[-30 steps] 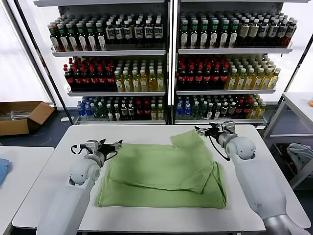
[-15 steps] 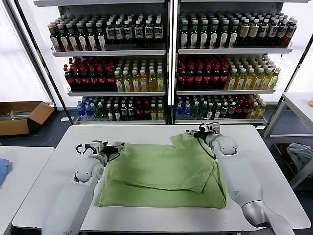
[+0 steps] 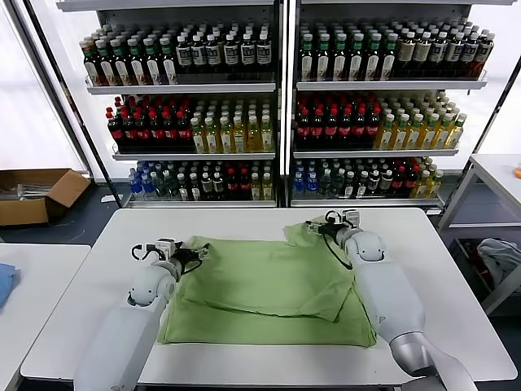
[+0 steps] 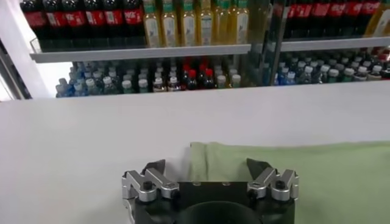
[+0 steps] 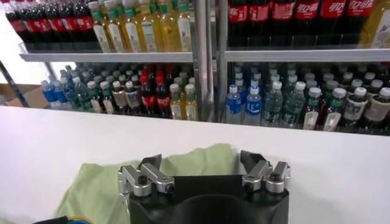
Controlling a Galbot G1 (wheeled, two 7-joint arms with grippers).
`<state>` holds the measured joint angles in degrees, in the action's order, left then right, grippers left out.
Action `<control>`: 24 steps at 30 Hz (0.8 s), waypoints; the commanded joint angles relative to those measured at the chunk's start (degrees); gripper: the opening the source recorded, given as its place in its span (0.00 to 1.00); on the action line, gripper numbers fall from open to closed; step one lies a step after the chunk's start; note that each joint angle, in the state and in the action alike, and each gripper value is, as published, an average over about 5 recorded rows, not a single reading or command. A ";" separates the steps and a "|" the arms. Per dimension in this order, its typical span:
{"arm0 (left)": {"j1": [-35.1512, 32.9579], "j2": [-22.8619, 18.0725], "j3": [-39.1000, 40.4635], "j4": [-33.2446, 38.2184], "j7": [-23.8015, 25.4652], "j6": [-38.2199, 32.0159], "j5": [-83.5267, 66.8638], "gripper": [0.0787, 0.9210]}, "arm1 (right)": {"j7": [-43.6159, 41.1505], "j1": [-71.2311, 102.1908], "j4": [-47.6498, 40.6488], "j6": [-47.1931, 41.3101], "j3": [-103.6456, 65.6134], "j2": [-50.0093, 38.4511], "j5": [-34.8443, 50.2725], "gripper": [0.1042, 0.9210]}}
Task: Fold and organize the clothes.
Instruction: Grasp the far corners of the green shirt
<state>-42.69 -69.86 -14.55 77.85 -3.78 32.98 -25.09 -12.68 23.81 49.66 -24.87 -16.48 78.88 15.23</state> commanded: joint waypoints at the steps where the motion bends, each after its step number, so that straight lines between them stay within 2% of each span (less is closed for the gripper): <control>1: -0.09 -0.12 0.21 -0.56 0.20 0.07 0.60 0.84 | 0.10 0.74 -0.37 0.10 -0.31 0.63 -0.43 0.72; 19: -0.60 -0.04 -0.33 0.61 1.18 -0.16 0.49 0.23 | -0.25 3.37 3.94 0.07 0.83 -1.29 0.30 0.08; 21: -0.77 -0.06 -0.40 0.83 1.21 -0.48 0.52 0.16 | -0.25 3.57 4.48 0.02 0.79 -1.44 0.56 0.03; 24: -0.97 0.00 -0.61 1.38 1.19 -1.47 0.68 0.06 | -0.32 3.96 5.70 0.06 0.60 -1.83 1.06 0.00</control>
<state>-43.46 -69.93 -14.96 78.64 -2.63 32.76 -24.60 -13.09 27.40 53.83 -24.68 -15.96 77.12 16.12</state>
